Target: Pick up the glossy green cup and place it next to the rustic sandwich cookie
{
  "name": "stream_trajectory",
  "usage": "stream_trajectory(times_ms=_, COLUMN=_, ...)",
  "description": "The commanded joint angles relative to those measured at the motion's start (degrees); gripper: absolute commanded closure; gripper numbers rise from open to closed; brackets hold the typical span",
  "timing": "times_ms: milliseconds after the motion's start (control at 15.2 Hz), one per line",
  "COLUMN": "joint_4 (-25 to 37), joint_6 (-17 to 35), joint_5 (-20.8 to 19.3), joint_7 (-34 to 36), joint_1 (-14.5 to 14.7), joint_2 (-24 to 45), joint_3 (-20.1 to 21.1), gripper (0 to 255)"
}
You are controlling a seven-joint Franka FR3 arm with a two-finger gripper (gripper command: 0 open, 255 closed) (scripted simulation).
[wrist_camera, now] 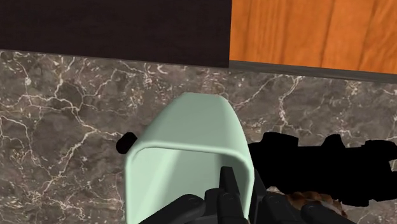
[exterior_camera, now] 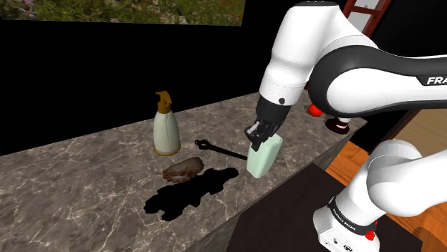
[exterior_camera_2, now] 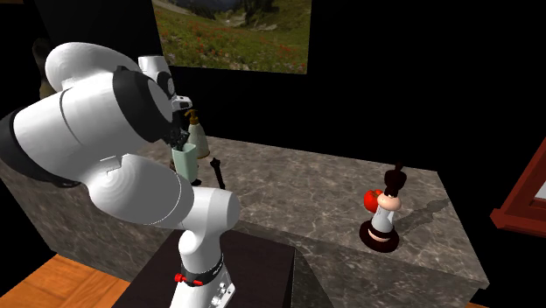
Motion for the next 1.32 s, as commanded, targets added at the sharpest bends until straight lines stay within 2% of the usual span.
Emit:
stream_trajectory(times_ms=0, joint_4=-1.2, joint_6=1.7, joint_5=0.3, joint_7=0.1, joint_1=0.1, joint_2=0.4, joint_3=0.5, gripper=255)
stream_trajectory(times_ms=924, joint_4=-9.1, joint_6=13.8, joint_5=2.2, joint_7=0.4, joint_1=0.3, joint_2=4.7, joint_3=3.9, gripper=255)
stream_trajectory(times_ms=1254, joint_4=-9.1, joint_6=13.8, joint_5=2.2, joint_7=0.4, joint_1=0.3, joint_2=4.7, joint_3=3.9, gripper=255)
